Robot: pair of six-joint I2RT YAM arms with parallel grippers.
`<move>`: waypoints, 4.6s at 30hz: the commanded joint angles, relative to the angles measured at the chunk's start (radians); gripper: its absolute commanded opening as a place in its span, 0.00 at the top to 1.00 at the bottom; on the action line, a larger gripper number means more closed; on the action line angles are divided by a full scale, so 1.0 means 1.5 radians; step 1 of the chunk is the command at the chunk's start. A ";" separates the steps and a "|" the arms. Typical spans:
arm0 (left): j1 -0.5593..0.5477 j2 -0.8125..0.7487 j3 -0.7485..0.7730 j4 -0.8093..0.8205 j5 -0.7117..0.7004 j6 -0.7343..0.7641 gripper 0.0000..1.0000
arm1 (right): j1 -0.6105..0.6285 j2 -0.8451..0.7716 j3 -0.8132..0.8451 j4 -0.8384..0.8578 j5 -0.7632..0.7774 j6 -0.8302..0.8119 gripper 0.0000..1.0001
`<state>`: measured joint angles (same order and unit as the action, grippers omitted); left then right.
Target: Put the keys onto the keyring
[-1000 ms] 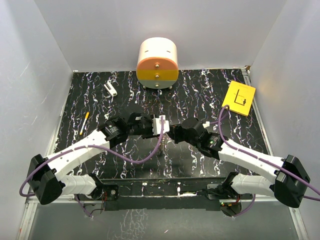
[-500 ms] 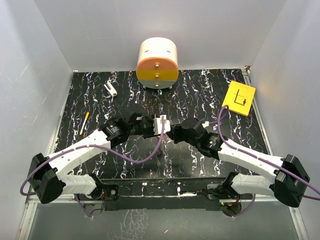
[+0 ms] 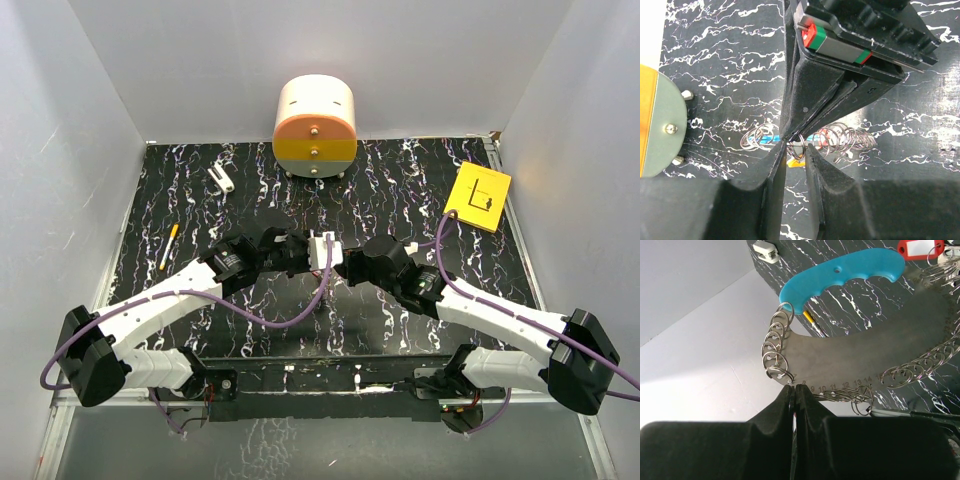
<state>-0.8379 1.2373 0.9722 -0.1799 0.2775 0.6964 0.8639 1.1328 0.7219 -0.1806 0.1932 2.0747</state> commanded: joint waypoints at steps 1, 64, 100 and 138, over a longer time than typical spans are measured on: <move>-0.001 -0.003 -0.002 0.004 -0.007 0.003 0.80 | 0.005 -0.004 0.032 0.071 0.002 0.264 0.92; 0.003 0.064 0.296 -0.449 0.208 0.144 1.00 | 0.002 -0.580 -0.187 0.105 0.301 -0.929 0.46; 0.002 0.138 0.359 -0.519 0.323 0.113 1.00 | 0.003 -0.303 -0.089 0.176 -0.359 -1.250 0.76; 0.003 0.161 0.408 -0.530 0.374 0.078 1.00 | 0.003 -0.273 -0.079 0.159 -0.342 -1.278 0.75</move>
<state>-0.8368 1.4982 1.5318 -0.9657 0.7582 0.8177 0.8642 0.7277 0.5739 0.0048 -0.3405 0.1982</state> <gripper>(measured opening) 0.010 0.245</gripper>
